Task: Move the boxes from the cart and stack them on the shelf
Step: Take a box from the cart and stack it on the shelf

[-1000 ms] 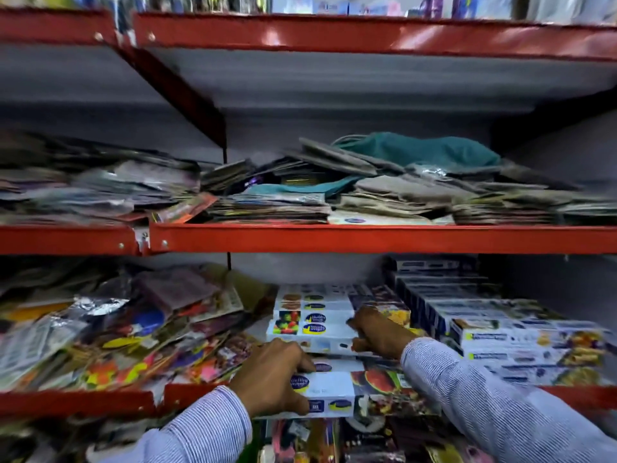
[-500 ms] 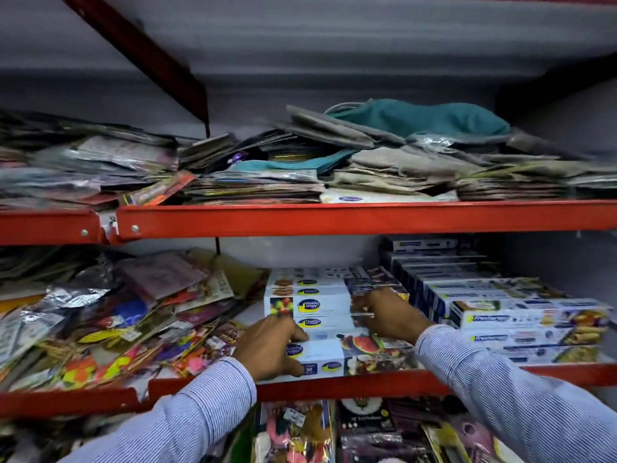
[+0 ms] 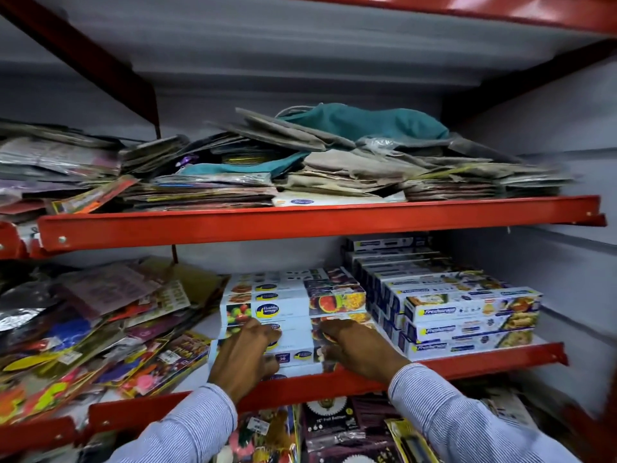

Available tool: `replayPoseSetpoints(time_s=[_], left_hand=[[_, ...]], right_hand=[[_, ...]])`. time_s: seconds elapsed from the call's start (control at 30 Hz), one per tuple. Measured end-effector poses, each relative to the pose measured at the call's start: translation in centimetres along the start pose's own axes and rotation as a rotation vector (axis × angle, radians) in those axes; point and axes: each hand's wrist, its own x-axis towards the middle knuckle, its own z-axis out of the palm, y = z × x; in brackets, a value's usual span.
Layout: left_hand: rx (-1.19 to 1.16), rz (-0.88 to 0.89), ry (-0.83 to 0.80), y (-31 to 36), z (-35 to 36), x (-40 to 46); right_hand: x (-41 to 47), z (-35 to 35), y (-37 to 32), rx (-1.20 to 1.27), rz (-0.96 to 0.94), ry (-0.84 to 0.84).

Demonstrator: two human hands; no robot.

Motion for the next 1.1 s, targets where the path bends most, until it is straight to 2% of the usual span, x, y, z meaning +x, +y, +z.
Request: replayPoseSetpoints(time_s=[0.47, 0.57, 0.67, 0.83, 0.9, 1.1], left_hand=[[-0.096, 0.12, 0.056, 0.5, 0.9, -0.6], [0.004, 0.126, 0.026, 0.2, 1.6, -0.7], [0.077, 0.081, 0.043, 0.5, 1.9, -2.7], [0.107, 0.12, 0.166, 2.0, 2.4, -10.5], [0.089, 0.1, 0.14, 1.9, 3.3, -13.9], [0.054, -0.026, -0.132, 1.2, 10.2, -25.6]], right_hand=[[0.6, 1.2, 1.7, -0.029, 0.013, 0.003], [0.3, 1.3, 1.3, -0.037, 0.026, 0.0], [-1.2, 2.0, 0.0, -0.149, 0.039, -0.022], [-7.2, 4.3, -3.7, -0.126, 0.072, 0.124], [-10.2, 6.1, -4.9, -0.086, 0.099, 0.162], [-19.5, 16.5, -7.0, -0.024, 0.169, -0.008]])
